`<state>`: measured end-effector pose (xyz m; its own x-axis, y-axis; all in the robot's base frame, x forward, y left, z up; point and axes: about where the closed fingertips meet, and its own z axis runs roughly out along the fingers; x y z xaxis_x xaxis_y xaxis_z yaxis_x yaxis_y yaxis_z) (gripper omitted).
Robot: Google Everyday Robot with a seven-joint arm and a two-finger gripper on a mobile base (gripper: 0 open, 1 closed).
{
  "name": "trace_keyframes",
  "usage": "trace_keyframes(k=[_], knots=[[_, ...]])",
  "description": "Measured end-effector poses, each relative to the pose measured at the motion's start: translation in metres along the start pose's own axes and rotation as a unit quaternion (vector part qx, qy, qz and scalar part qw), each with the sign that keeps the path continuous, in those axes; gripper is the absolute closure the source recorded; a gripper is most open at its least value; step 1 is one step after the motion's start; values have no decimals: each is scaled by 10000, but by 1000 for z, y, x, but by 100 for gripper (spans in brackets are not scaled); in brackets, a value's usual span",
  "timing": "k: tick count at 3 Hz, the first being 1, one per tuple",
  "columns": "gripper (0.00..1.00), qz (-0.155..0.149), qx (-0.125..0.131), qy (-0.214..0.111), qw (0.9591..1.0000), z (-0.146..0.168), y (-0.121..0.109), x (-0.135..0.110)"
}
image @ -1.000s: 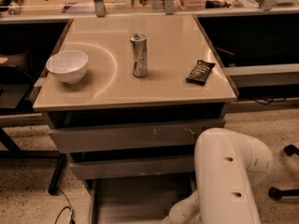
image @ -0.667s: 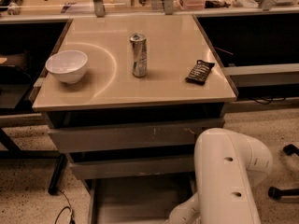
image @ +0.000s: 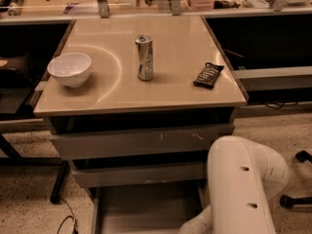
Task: Open bottom drawer
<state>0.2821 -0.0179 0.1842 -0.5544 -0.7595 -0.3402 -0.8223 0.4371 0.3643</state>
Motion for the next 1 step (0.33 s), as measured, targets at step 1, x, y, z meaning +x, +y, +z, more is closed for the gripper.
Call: trace_keyframes(k=[1], knots=[[100, 98, -14, 10, 10000, 0, 10, 7]])
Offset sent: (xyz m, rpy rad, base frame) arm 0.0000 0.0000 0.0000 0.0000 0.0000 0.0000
